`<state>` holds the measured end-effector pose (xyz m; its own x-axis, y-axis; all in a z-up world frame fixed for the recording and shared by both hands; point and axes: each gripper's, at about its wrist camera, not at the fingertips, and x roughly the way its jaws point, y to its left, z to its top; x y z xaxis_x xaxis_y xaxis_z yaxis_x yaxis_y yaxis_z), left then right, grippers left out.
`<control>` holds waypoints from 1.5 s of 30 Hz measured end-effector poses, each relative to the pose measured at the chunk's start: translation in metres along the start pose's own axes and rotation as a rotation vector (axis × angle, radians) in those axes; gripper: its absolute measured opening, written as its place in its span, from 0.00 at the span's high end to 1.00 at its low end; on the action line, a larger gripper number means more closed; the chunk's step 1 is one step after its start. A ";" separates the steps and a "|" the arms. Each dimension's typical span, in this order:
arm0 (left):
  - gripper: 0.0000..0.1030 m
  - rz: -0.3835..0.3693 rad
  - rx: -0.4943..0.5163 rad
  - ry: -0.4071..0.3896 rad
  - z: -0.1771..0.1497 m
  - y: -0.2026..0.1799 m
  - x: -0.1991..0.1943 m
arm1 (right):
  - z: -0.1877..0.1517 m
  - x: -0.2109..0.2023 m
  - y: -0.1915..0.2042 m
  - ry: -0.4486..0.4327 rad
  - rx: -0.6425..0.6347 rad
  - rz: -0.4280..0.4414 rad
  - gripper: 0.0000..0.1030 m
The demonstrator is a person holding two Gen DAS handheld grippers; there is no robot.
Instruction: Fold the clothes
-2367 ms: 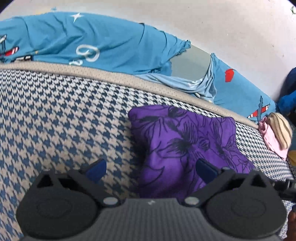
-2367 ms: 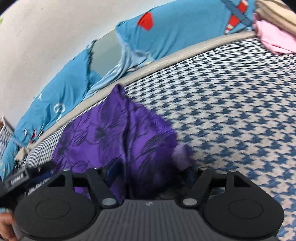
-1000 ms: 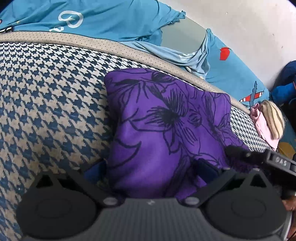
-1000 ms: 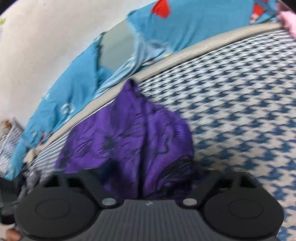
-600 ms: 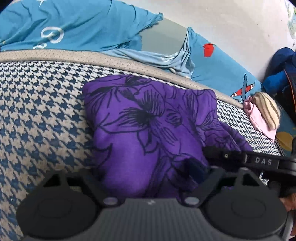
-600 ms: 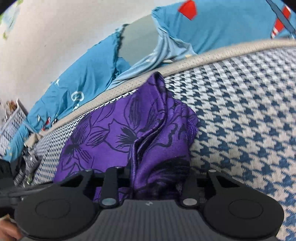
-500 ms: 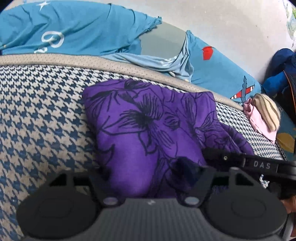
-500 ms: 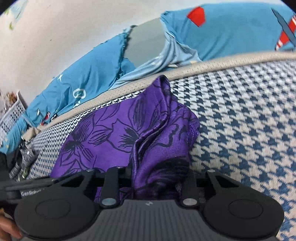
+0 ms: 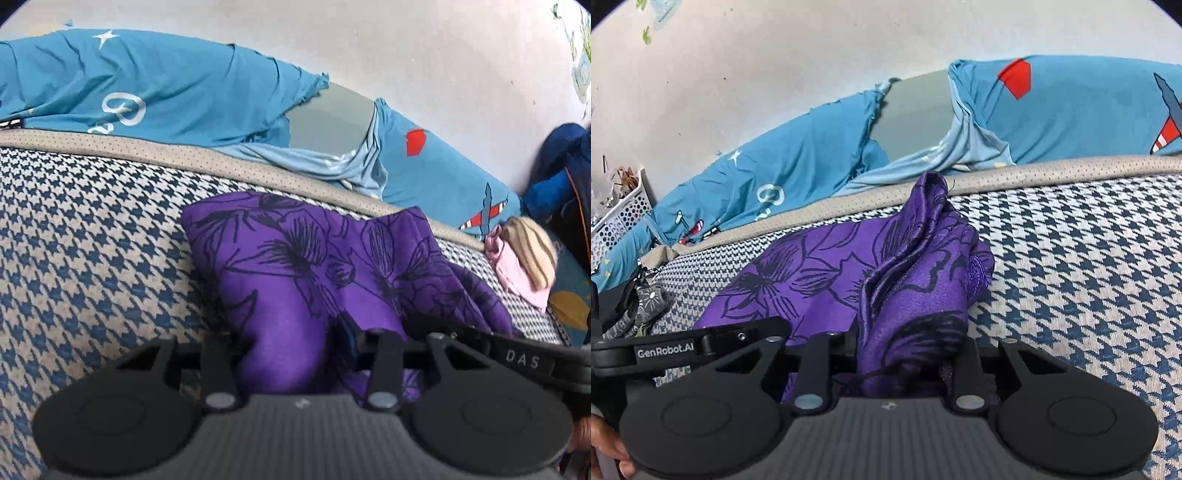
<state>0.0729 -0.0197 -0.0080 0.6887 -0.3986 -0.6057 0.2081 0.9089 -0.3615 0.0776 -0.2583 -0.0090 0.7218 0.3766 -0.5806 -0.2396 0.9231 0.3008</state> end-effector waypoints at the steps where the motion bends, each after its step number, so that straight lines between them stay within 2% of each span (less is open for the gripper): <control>1: 0.64 0.003 0.000 -0.006 0.001 0.000 -0.003 | 0.000 -0.001 0.003 -0.016 -0.005 0.003 0.74; 8: 0.64 0.015 0.004 -0.046 0.006 -0.002 -0.025 | 0.000 -0.013 0.019 -0.059 -0.018 0.020 0.74; 28: 0.64 0.058 -0.005 -0.121 -0.002 0.007 -0.084 | -0.011 -0.037 0.058 -0.104 -0.067 0.079 0.74; 45: 0.64 0.077 -0.005 -0.136 -0.003 0.009 -0.093 | -0.014 -0.038 0.061 -0.106 -0.079 0.092 0.74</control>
<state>0.0089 0.0251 0.0425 0.7903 -0.3067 -0.5305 0.1474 0.9354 -0.3213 0.0265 -0.2152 0.0213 0.7578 0.4537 -0.4689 -0.3556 0.8897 0.2862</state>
